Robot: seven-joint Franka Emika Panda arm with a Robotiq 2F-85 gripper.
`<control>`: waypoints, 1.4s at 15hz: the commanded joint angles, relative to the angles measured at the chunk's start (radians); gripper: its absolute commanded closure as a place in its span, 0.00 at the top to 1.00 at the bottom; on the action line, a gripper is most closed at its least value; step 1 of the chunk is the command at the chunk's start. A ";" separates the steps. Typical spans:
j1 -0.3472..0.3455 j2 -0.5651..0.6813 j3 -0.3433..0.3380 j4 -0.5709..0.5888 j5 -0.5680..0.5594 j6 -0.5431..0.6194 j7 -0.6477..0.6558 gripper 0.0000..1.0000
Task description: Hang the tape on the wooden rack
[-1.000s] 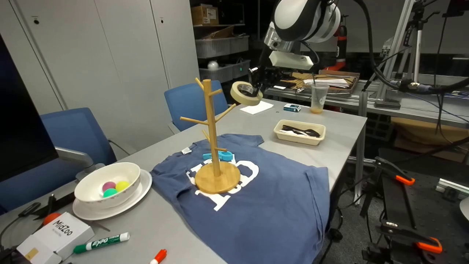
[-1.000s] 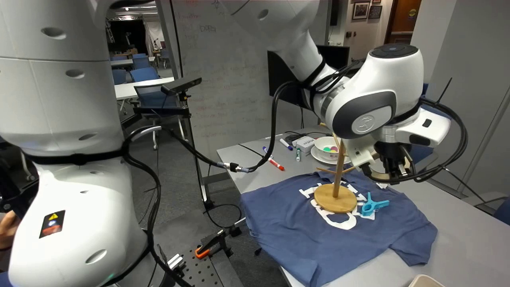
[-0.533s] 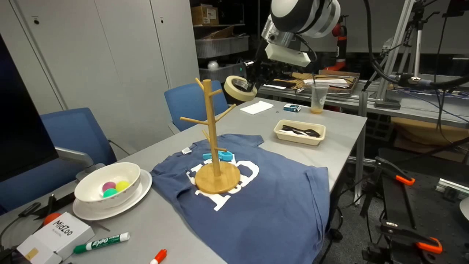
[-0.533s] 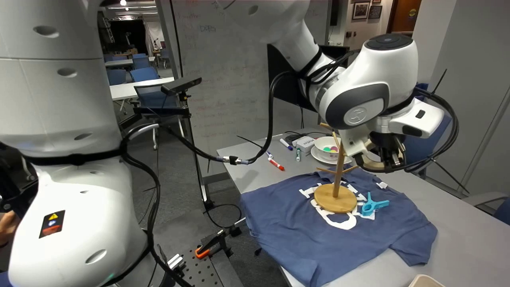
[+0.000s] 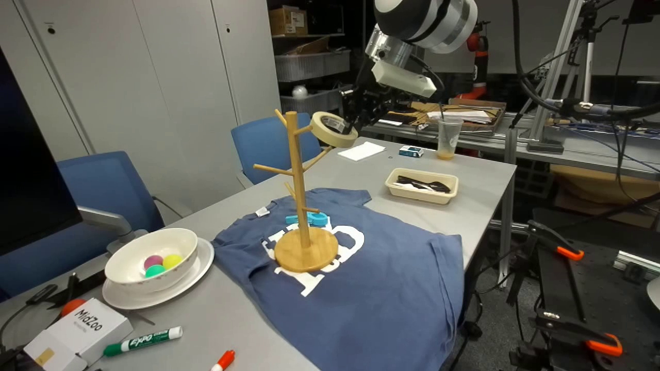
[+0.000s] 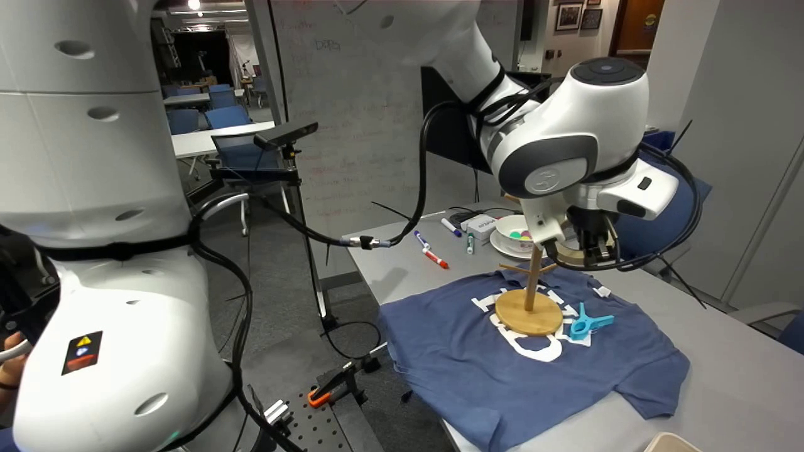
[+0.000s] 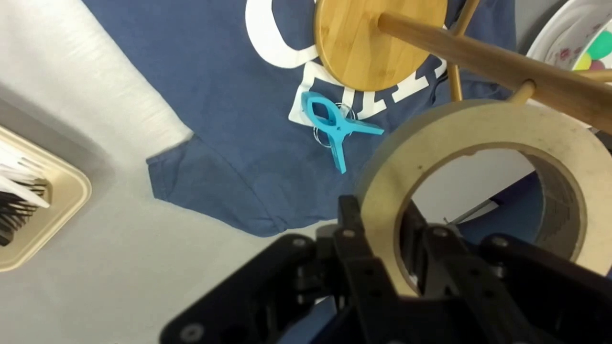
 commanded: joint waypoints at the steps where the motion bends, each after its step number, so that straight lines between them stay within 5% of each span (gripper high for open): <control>1: -0.019 0.001 0.026 0.006 0.050 -0.053 -0.054 0.06; 15: -0.028 0.124 0.061 0.065 0.063 -0.090 -0.047 0.06; 16: -0.029 0.127 0.062 0.067 0.057 -0.090 -0.049 0.48; 21: -0.025 0.128 0.058 0.053 0.033 -0.072 -0.049 0.78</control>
